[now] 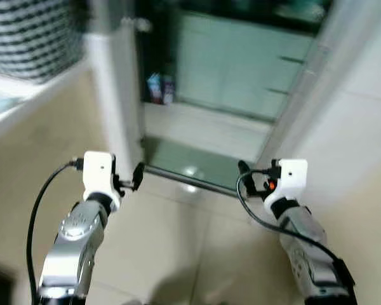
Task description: Kitchen organization
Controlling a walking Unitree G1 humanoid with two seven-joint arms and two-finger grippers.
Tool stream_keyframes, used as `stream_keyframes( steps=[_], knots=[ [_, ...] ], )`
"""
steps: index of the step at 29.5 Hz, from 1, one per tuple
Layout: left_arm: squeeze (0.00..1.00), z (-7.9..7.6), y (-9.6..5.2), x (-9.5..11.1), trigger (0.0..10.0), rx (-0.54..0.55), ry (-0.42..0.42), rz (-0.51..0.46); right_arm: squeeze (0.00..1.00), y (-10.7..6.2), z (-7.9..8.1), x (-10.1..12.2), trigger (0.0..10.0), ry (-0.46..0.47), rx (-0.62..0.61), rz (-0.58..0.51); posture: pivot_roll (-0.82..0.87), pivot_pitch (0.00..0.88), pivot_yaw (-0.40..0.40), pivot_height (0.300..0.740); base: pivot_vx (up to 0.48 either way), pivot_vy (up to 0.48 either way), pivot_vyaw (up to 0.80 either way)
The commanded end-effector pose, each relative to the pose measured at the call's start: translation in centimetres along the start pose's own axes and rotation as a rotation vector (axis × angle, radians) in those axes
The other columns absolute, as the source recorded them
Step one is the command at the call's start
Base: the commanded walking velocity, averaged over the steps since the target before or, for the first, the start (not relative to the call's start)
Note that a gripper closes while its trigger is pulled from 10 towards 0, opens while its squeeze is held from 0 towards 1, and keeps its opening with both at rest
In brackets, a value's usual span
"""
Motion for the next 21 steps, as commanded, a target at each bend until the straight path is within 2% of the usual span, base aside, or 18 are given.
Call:
stream_keyframes(
  steps=[1, 4, 7, 9, 11, 13, 17, 19, 21],
  knots=[
    [0.0, -0.5, -0.2, 0.3, 10.0, -0.013, 0.025, -0.012, 0.0, -0.2, -0.6, -0.1, 10.0, -0.018, -0.018, 0.004, -0.04, 0.0, -0.05, 0.74, 0.0, 0.0, 0.0],
    [0.0, -0.7, -0.3, 0.4, 10.0, -0.014, 0.048, -0.013, 0.0, -0.3, -0.4, -0.6, 10.0, -0.017, -0.02, 0.02, -0.03, 0.0, -0.055, 0.74, 0.0, 0.0, 0.0],
    [0.0, -0.7, -0.4, 0.6, 10.0, -0.018, 0.067, -0.019, 0.0, -0.5, -0.2, -1.2, 10.0, -0.007, -0.025, 0.031, -0.02, 0.0, -0.039, 0.74, 0.0, 0.0, -0.8],
    [0.0, -0.9, -0.4, 1.1, 10.0, -0.034, 0.089, -0.027, 0.0, -0.9, -0.6, -1.9, 10.0, -0.004, -0.039, 0.046, -0.02, 0.0, -0.028, 0.74, 0.0, 0.0, -0.4],
    [0.0, -0.6, -0.5, 1.1, 10.0, -0.027, 0.075, -0.026, 0.0, -1.1, -0.8, -1.7, 10.0, 0.003, -0.054, 0.038, -0.02, 0.0, -0.024, 0.74, 0.0, 0.0, 0.0],
    [0.0, -0.6, -0.4, 0.3, 10.0, -0.026, 0.058, 0.001, 0.0, -1.0, -0.7, -1.7, 10.0, -0.01, -0.052, 0.038, -0.03, 0.0, -0.026, 0.74, 0.0, 0.0, -0.8],
    [0.0, -0.9, -0.8, -0.5, 10.0, 0.005, 0.084, -0.004, 0.0, -1.1, -0.9, -2.0, 10.0, -0.034, -0.044, 0.052, -0.02, 0.0, -0.053, 0.74, 0.0, 0.0, -0.8],
    [0.0, -0.9, -0.9, -0.6, 10.0, 0.006, 0.069, -0.001, 0.0, -0.8, -0.5, -2.2, 10.0, -0.035, -0.03, 0.058, -0.01, 0.0, -0.06, 0.74, 0.0, 0.0, -0.8],
    [0.0, -0.9, -1.0, -0.4, 10.0, 0.006, 0.06, -0.014, 0.0, -0.8, -0.2, -2.2, 10.0, -0.036, -0.021, 0.058, -0.01, 0.0, -0.06, 0.74, 0.0, 0.225, 0.0]
  ],
)
Point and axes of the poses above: a point about 5 cm out from each wrist's last joint towards the gripper, its own y axis pointing out of the wrist towards the gripper, its own x axis along the axis of the wrist's last joint, z = x × y, the point moved 6 cm from there along y, pointing out of the wrist towards the gripper, and after that the axes turned 7 degrees about y, right-handed, at the moved point
